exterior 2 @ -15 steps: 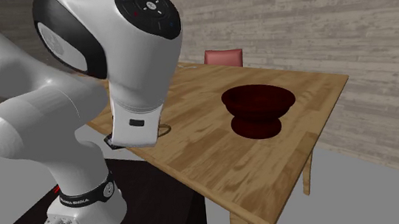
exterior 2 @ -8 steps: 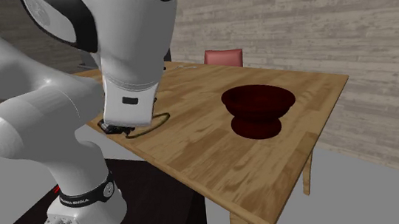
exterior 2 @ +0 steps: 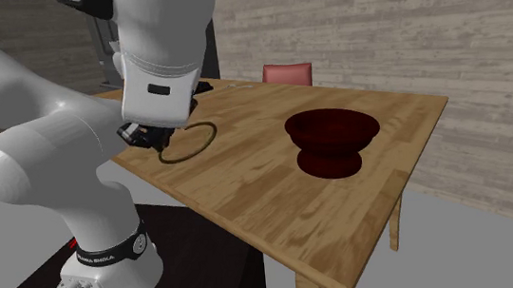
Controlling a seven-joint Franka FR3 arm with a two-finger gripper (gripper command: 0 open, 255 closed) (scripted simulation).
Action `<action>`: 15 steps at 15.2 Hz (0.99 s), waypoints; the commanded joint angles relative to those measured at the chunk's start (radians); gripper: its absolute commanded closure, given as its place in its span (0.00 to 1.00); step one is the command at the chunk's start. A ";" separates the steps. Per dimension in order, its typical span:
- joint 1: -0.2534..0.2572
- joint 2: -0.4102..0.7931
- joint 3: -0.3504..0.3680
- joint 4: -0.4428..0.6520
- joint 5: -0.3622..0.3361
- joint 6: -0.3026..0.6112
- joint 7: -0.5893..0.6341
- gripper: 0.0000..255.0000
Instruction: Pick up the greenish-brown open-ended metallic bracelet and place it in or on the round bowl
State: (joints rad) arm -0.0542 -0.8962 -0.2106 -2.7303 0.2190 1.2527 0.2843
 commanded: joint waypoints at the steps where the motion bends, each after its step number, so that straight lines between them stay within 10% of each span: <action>1: 0.002 -0.004 0.003 0.023 0.006 -0.026 0.010 1.00; 11: 0.011 -0.001 0.010 0.156 0.032 -0.147 0.055 1.00; 15: 0.051 0.161 0.043 0.244 0.087 -0.065 0.067 1.00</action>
State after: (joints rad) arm -0.0120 -0.7700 -0.1751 -2.5099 0.2929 1.1730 0.3469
